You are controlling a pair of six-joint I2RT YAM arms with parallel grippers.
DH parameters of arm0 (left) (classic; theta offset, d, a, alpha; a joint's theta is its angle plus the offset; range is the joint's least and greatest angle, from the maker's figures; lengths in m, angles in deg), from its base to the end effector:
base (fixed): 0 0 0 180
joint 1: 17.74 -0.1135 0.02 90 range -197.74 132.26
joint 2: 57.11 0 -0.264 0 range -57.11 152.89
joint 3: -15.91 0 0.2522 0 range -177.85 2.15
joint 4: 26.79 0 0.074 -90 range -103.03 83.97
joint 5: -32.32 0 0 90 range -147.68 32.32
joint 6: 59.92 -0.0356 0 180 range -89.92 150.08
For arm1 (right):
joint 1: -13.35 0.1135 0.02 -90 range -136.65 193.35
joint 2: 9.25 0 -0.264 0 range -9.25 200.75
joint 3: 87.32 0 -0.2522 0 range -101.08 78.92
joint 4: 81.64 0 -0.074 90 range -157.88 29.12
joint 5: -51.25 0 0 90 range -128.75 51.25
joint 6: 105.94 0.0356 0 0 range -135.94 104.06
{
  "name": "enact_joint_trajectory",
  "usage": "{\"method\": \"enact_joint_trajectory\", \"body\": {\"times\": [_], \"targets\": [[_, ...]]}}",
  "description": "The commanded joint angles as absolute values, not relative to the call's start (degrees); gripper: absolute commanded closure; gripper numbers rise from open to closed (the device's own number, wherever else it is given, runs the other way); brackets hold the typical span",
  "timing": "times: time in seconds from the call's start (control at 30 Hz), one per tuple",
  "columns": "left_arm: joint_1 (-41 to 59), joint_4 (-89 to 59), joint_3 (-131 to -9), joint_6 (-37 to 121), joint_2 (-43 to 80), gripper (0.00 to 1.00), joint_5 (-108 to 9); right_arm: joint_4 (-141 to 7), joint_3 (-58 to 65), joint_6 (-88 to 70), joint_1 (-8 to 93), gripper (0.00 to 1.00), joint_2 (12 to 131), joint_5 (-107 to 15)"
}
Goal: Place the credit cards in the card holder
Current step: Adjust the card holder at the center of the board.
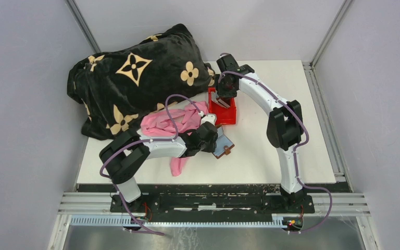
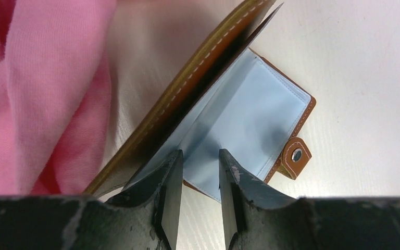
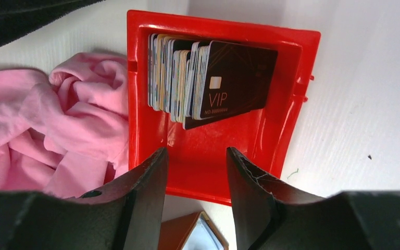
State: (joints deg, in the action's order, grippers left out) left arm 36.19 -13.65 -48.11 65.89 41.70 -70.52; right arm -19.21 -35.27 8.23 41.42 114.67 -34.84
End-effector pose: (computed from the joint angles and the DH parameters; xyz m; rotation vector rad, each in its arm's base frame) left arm 0.2068 -0.2705 0.1498 0.2788 2.4164 -0.4655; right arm 0.4214 0.2220 0.2570 -0.0635 2.6058 0.2448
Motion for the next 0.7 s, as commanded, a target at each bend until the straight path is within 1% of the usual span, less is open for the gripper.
{"method": "enact_joint_trajectory", "body": {"times": [0.0,0.27,0.67], "targets": [[36.35,-11.01,-45.53,70.88,44.92,0.62,-64.45,-20.42,-39.83,8.32,40.67,0.49,116.91,-36.55],[36.51,-10.86,-44.49,77.18,45.06,0.62,-62.34,-21.80,-42.90,9.39,38.98,0.49,120.48,-39.06],[38.42,-11.02,-45.17,89.27,47.77,0.62,-59.06,-23.13,-43.04,10.02,37.28,0.50,122.34,-41.65]]}}
